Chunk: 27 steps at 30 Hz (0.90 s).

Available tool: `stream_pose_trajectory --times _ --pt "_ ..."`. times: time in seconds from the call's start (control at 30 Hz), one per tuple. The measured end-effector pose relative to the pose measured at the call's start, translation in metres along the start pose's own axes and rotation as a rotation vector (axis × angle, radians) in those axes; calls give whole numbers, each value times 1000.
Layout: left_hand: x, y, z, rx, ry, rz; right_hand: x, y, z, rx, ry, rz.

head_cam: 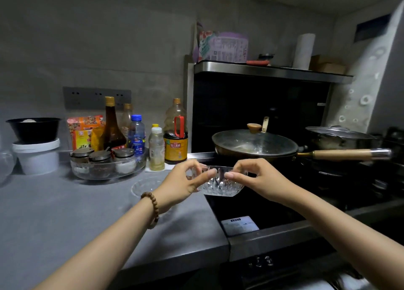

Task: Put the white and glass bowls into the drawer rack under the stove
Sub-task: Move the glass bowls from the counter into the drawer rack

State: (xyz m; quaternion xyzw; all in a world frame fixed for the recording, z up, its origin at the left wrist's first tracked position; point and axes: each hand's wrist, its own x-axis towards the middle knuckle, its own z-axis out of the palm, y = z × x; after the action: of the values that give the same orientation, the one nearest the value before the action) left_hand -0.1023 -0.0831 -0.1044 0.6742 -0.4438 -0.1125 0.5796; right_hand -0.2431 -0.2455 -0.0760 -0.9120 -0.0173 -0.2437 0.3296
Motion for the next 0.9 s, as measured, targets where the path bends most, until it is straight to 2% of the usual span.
stream_pose_trajectory --times 0.23,0.33,0.43,0.53,0.6,0.73,0.9 --pt "17 1 114 -12 -282 -57 -84 54 -67 230 -105 215" --pt "15 -6 172 -58 -344 -72 -121 79 -90 306 -134 317" --pt "15 -18 227 -124 -395 -134 -156 103 -107 357 -126 426" --pt "18 -31 267 -10 -504 -173 -185 127 -117 381 -103 533" --pt "17 -43 290 -31 -556 -215 -202 142 -118 376 -101 603" --pt "10 -74 331 -63 -556 -278 -227 173 -111 403 -40 752" --pt "-3 -121 365 -29 -534 -259 -247 211 -92 467 20 931"
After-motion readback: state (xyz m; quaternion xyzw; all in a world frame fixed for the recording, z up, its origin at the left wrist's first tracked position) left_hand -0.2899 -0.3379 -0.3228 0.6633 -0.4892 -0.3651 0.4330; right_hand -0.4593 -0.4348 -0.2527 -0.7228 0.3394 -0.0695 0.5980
